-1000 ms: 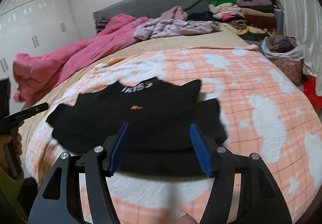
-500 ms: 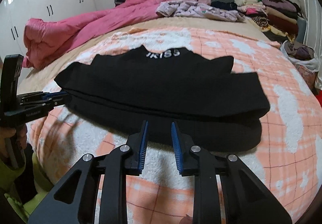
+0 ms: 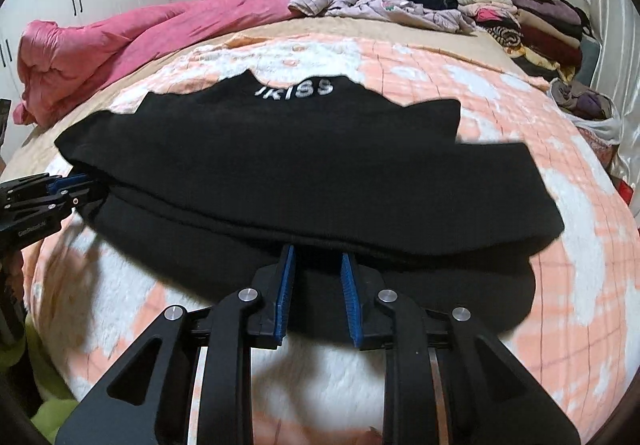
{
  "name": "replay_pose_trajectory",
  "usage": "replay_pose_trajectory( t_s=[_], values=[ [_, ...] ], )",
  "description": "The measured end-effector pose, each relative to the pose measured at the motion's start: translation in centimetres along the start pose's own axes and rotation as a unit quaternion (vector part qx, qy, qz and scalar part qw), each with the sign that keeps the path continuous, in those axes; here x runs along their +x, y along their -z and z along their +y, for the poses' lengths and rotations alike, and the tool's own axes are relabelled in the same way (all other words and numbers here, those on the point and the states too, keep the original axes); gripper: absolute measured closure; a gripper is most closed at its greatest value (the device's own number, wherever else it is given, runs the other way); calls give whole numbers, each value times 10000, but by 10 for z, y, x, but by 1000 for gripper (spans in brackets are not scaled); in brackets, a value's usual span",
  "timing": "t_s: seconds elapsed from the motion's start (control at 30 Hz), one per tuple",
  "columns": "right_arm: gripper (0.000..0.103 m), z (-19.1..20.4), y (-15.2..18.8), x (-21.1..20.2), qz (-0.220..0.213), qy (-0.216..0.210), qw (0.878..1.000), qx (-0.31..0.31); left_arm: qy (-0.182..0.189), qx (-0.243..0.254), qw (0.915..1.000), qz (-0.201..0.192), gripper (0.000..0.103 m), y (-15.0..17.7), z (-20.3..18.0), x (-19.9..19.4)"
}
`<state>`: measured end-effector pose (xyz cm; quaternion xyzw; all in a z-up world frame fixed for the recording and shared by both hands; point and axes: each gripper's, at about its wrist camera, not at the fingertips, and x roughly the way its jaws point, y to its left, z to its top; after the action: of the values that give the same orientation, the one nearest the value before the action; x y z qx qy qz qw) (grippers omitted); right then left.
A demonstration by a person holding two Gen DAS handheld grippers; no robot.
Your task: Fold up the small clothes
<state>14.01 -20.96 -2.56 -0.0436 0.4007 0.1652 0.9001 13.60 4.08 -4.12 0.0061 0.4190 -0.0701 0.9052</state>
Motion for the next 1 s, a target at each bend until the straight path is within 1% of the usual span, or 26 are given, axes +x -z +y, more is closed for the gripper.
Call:
replay_pose_trajectory(
  t_s=[0.1,0.27,0.37,0.47,0.6,0.63,0.7,0.77,0.83,0.87,0.9,1.0],
  values=[
    [82,-4,-13,7,-71,40,10000,-44,13,-2,10000,-61,85,-11,3,5],
    [82,-15,-38,23,-85,71,9999,108,-8,-39,9999,-144,85,-34,8,11],
    [81,-21,-53,30,-111,89,9997,184,-53,-173,9996,-234,79,-52,16,13],
    [80,-24,-65,35,-167,167,9995,204,-75,-340,9989,-305,78,-67,27,12],
    [79,-37,-82,38,-326,193,9984,416,-102,-535,9977,-411,77,-81,43,7],
    [78,-41,-85,39,-352,216,9981,462,-105,-593,9972,-448,77,-83,48,5],
    [72,-48,-93,41,-390,299,9973,544,-136,-686,9964,-487,72,-86,55,5],
    [71,-57,-99,42,-422,367,9964,638,-170,-825,9951,-511,71,-88,64,4],
    [71,-62,-102,40,-455,456,9954,709,-124,-936,9942,-516,71,-89,71,4],
    [67,-64,-103,37,-493,472,9950,731,-123,-964,9939,-515,70,-89,74,4],
    [60,-65,-102,34,-527,503,9946,745,-149,-976,9938,-518,70,-89,76,4],
    [54,-73,-94,24,-611,610,9931,794,-147,-1085,9929,-472,70,-86,82,7]
  ],
)
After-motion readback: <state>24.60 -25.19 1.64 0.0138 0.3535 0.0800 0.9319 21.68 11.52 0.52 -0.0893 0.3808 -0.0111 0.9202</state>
